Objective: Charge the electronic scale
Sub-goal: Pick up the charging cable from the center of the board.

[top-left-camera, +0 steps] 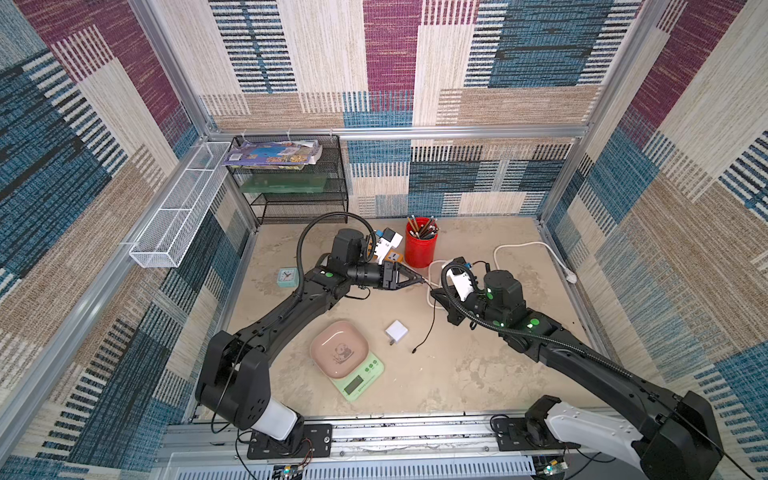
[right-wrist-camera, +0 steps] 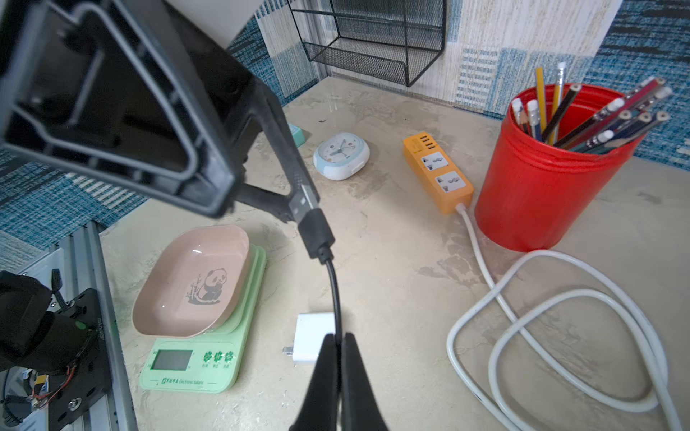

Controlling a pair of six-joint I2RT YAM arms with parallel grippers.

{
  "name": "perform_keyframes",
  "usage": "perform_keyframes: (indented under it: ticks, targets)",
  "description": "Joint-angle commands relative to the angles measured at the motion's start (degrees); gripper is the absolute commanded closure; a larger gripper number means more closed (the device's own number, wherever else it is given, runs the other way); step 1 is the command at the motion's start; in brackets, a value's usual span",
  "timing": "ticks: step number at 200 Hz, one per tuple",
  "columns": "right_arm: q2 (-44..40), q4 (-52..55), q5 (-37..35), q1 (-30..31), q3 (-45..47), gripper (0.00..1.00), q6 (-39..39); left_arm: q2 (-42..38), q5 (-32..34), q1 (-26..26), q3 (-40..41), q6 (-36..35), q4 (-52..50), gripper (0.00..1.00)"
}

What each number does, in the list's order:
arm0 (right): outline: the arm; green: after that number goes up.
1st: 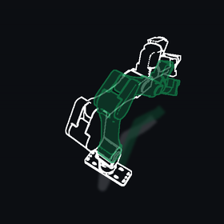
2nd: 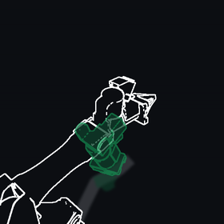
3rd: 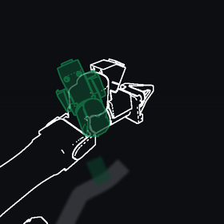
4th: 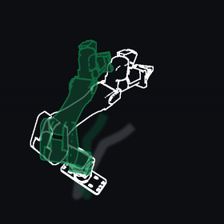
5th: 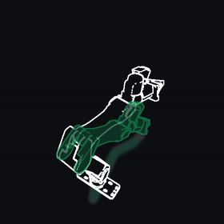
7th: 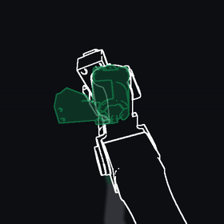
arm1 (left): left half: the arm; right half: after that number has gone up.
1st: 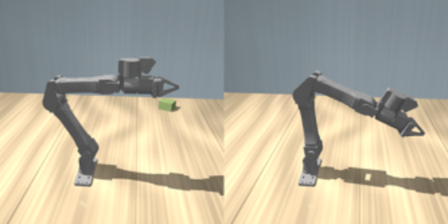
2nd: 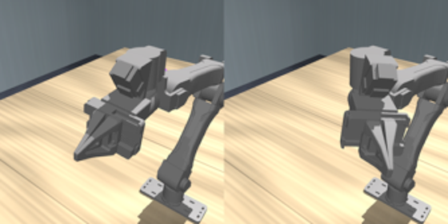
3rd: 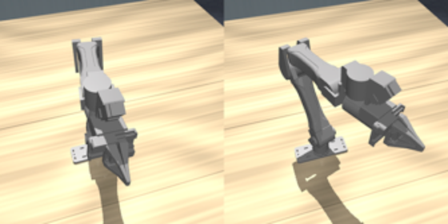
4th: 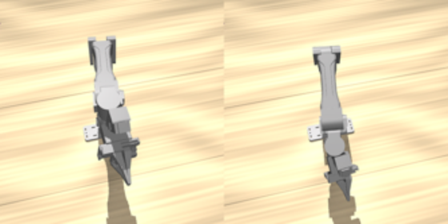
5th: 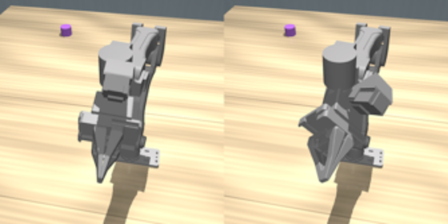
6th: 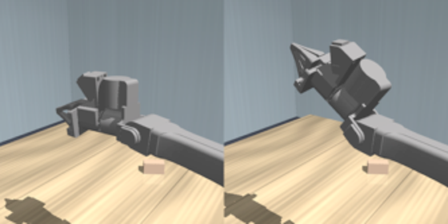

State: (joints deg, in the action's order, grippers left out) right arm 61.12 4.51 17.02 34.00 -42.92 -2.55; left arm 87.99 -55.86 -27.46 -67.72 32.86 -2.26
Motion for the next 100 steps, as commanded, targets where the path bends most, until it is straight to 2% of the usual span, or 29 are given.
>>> perform_keyframes:
  ticks: [1,21,76,100]
  targets:
    - [-0.5,-2.0,1.7,-0.1,0.2,1.0,1.2,0.3,-1.2,-0.1,-0.7,0.9,1.0,0.64]
    - [-0.5,-1.6,1.2,-0.1,0.1,1.0,1.2,0.3,-1.5,-0.4,-0.8,0.9,1.3,0.73]
    - [-1.1,-2.0,1.8,-0.7,-0.3,1.0,0.3,-0.1,-1.8,-0.7,-0.5,-0.2,0.5,0.88]
    - [-1.4,-2.7,2.8,-1.4,-0.2,0.91,-0.8,-0.4,-1.9,-0.7,-0.3,-0.3,0.9,0.92]
